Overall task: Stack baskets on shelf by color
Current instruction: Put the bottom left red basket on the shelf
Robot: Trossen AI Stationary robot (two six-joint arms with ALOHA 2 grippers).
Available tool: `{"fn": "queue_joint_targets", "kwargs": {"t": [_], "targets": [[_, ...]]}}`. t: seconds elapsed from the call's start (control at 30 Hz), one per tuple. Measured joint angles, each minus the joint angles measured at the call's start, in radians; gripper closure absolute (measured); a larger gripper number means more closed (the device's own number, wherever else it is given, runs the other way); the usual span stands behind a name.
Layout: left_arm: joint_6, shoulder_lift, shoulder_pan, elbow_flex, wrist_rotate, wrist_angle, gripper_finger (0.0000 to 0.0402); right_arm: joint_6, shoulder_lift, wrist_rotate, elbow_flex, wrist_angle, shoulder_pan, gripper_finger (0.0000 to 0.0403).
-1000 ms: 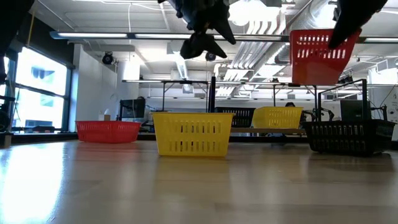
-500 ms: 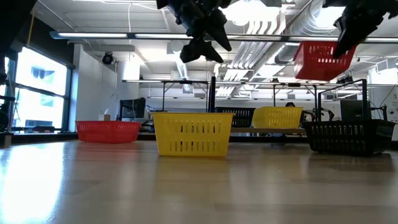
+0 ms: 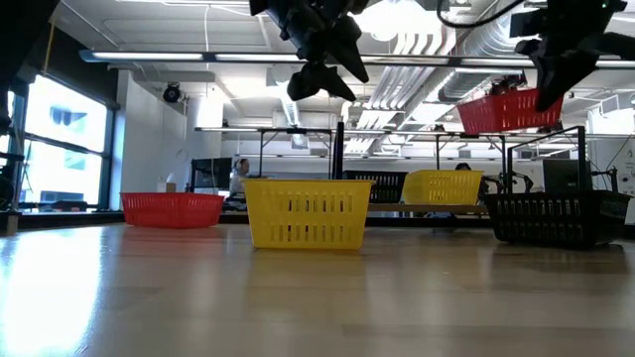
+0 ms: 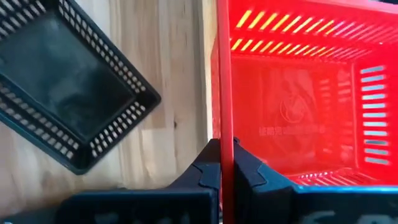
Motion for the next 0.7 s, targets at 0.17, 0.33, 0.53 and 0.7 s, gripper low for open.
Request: {"fn": "queue_joint_targets", "kwargs": {"t": [0.17,0.33,0.53,0.7], "targets": [[0.022,0.000,0.000,0.000,0.000,-0.004,0.0241,-0.068,0.000,0.002,-0.066,0.049,-0.054,0.0403],[0.023,0.000,0.000,0.000,0.000,-0.004,0.0241,-0.092,-0.001,0.003,-0.130,0.109,-0.105,0.0403],[0.065,0.000,0.000,0.000,0.001,-0.004,0.0241,-0.123,-0.016,-0.003,-0.223,0.170,-0.179,0.0403],[0.075,0.000,0.000,0.000,0.002,-0.004,0.0241,-0.174,-0.029,-0.026,-0.286,0.261,-0.240,0.0403]]}}
